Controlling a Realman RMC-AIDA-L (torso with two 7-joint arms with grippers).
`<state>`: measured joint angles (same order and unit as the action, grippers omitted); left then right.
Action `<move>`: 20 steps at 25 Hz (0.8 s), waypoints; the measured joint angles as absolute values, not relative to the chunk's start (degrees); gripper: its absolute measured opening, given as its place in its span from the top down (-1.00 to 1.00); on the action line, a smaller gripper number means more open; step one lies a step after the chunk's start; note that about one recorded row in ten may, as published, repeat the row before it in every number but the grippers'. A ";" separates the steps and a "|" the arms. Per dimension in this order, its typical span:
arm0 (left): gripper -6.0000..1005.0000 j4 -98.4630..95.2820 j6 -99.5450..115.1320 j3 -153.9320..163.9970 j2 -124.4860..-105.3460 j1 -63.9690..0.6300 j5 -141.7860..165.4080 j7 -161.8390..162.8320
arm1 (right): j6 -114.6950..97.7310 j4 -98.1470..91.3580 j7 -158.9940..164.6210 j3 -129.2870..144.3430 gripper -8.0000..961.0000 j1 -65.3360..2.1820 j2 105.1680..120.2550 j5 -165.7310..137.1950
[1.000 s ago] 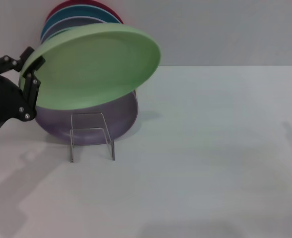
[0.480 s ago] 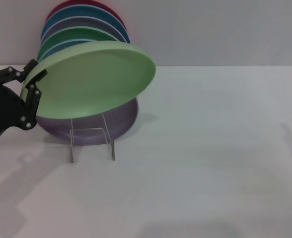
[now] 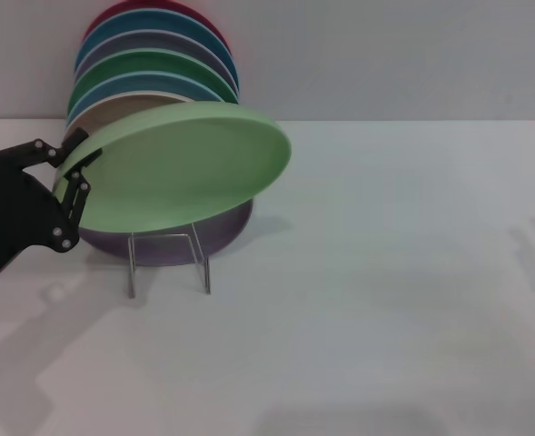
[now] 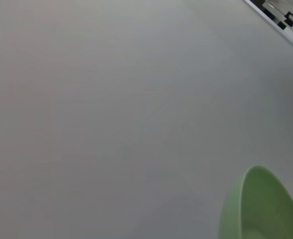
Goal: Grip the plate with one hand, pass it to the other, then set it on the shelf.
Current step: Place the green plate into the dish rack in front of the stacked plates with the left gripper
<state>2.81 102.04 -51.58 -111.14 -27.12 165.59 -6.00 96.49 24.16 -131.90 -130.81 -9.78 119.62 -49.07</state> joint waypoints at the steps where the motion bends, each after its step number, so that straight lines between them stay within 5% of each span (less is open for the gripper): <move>1: 0.77 2.70 102.03 -51.42 -111.16 -27.13 165.59 -6.01 | 96.51 24.16 -131.91 -130.70 0.21 -9.77 119.62 -49.08; 20: 0.74 1.87 99.29 -49.94 -110.61 -28.18 165.59 -10.46 | 97.39 24.17 -131.93 -129.26 0.21 -9.38 119.65 -49.13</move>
<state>1.87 99.29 -49.94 -110.61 -28.18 165.59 -10.47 97.39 24.17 -131.93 -129.26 -9.38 119.65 -49.13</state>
